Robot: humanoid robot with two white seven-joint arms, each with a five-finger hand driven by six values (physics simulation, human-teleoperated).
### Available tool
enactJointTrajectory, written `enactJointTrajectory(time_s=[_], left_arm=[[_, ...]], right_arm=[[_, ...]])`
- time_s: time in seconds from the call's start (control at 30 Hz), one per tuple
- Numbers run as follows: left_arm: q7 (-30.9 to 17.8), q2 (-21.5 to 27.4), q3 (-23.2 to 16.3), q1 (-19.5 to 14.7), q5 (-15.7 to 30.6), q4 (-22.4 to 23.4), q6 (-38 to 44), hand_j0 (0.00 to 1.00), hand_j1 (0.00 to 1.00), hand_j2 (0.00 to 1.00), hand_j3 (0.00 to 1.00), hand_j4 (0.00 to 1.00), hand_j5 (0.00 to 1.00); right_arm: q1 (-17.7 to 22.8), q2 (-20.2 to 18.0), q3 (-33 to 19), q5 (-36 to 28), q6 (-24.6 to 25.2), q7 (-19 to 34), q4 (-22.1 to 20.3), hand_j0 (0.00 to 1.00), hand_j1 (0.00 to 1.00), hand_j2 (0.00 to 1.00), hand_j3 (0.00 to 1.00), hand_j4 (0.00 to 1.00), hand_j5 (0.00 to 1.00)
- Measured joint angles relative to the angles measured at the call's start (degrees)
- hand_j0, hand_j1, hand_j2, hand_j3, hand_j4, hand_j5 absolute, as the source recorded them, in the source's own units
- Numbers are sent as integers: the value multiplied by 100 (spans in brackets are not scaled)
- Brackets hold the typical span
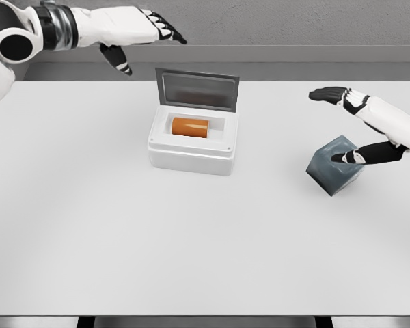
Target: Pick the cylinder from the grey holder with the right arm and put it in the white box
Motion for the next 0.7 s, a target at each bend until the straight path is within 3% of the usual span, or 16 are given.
enactJointTrajectory(time_s=[0.33,0.7], left_arm=[[0,-260,-191,-70,-393,442,-1,100,100,100,100,100,100],[0,-616,-375,-79,-761,536,0,100,100,100,100,100,100]], right_arm=[[62,29,-18,-3,0,0,-20,100,100,100,100,100,100],[62,30,-20,-7,0,0,-31,100,100,100,100,100,100]])
